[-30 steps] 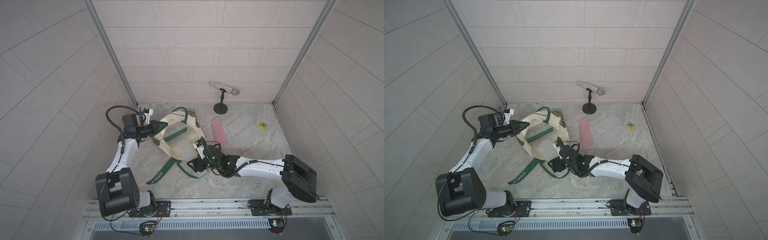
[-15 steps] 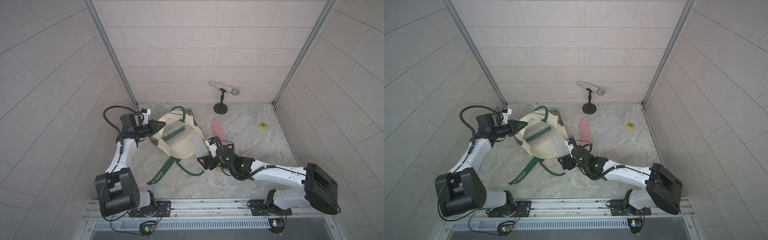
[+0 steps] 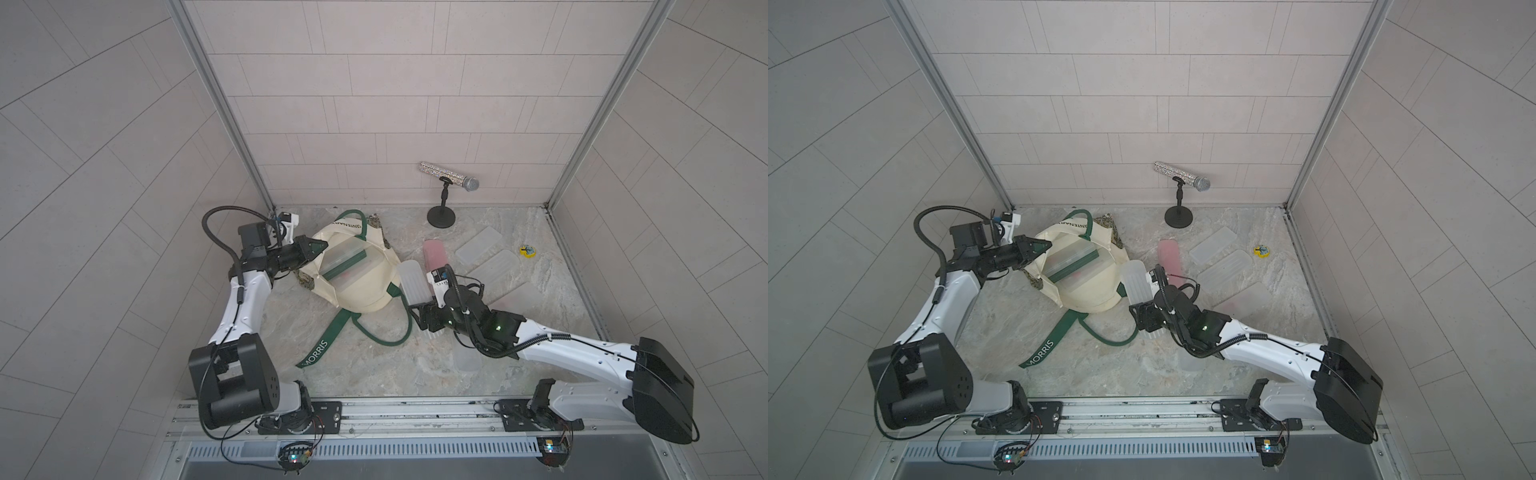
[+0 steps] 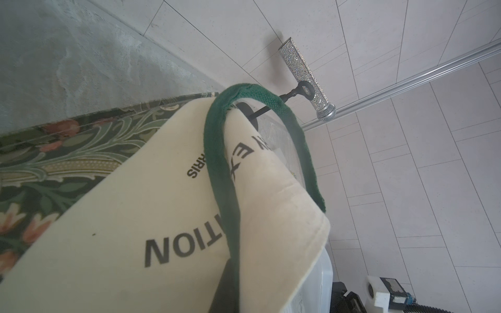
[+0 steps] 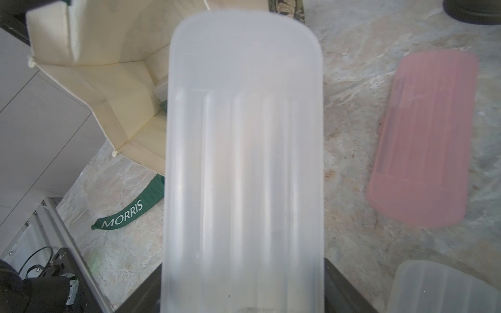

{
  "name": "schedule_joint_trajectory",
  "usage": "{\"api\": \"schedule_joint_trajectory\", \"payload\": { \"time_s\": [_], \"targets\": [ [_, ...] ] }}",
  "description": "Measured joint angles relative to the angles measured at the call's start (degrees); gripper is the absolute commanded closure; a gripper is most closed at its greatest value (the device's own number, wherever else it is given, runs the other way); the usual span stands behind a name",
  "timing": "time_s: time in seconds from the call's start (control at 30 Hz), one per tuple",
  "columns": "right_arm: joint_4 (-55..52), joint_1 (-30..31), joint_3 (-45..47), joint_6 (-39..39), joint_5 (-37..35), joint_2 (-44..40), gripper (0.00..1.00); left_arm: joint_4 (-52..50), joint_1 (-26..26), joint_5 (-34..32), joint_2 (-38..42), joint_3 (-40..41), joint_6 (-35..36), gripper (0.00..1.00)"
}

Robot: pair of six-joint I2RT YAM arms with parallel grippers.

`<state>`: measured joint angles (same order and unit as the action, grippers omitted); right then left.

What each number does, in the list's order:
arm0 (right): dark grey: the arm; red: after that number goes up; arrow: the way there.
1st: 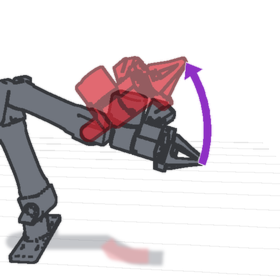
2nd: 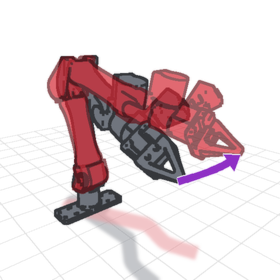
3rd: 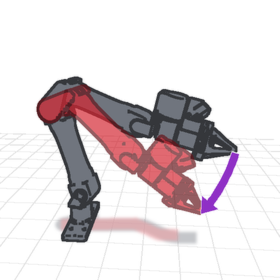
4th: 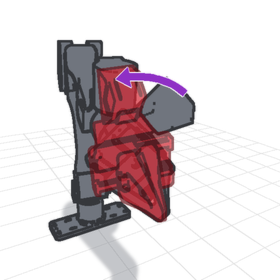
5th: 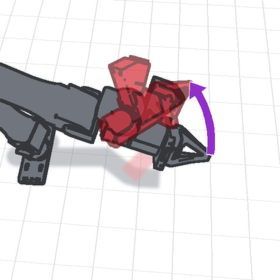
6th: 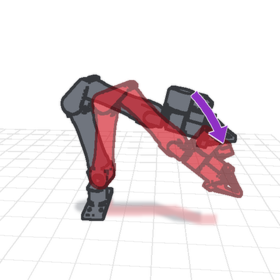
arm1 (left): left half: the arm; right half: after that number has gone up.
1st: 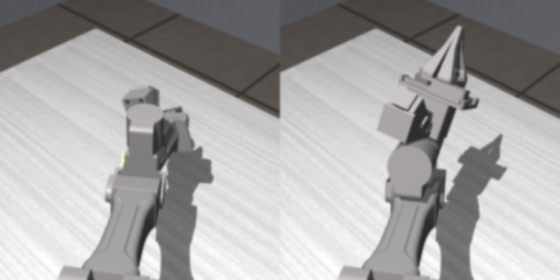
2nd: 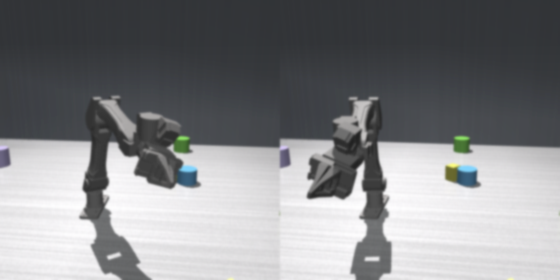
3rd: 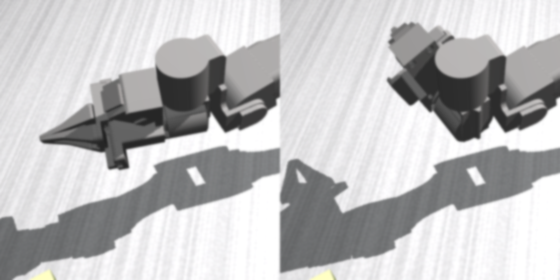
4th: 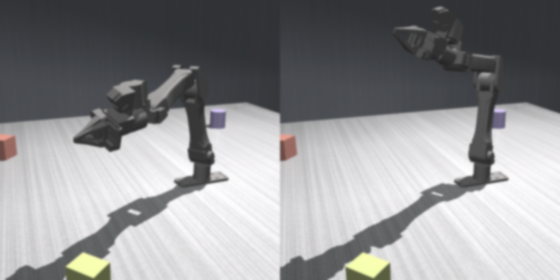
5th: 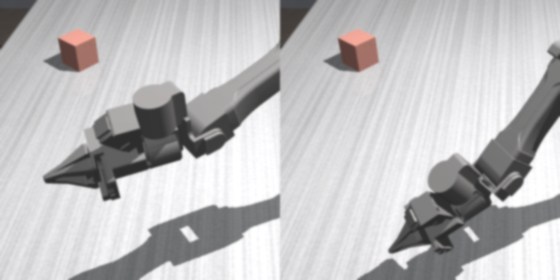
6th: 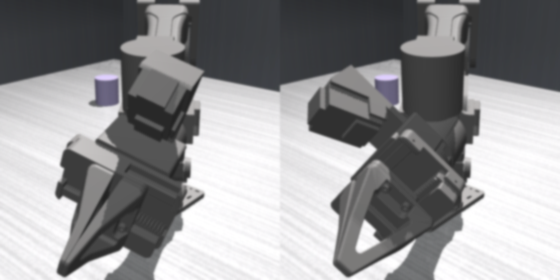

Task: Take out the pencil case from the canvas bag
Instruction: Pick up the pencil case from the canvas bag, then place the pencil case at the center of the board.

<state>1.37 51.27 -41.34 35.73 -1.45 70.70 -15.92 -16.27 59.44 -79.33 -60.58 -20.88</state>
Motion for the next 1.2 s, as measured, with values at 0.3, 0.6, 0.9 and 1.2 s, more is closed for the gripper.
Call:
{"api": "schedule_joint_trajectory", "payload": {
  "time_s": [0.3, 0.6, 0.9, 1.2],
  "targets": [
    [-3.37, -3.5, -5.38, 1.36, -1.88, 3.69, 0.33, -4.57, 0.0, -1.95, 0.07, -1.16, 4.0, 1.0],
    [-5.86, -6.84, -13.53, 2.4, -3.48, 12.83, 0.33, -8.13, -0.74, -4.31, 2.32, -1.16, 8.26, 1.0],
    [-9.25, -7.8, -22.77, 2.21, -5.46, 22.99, 0.33, -8.52, -2.29, -3.89, 2.29, -1.14, 8.9, 1.0],
    [-12.48, -8.57, -30.38, 1.75, -6.54, 32.61, 0.33, -8.5, -3.21, -2.36, 2.29, -0.46, 8.79, 1.0]
  ]
}}
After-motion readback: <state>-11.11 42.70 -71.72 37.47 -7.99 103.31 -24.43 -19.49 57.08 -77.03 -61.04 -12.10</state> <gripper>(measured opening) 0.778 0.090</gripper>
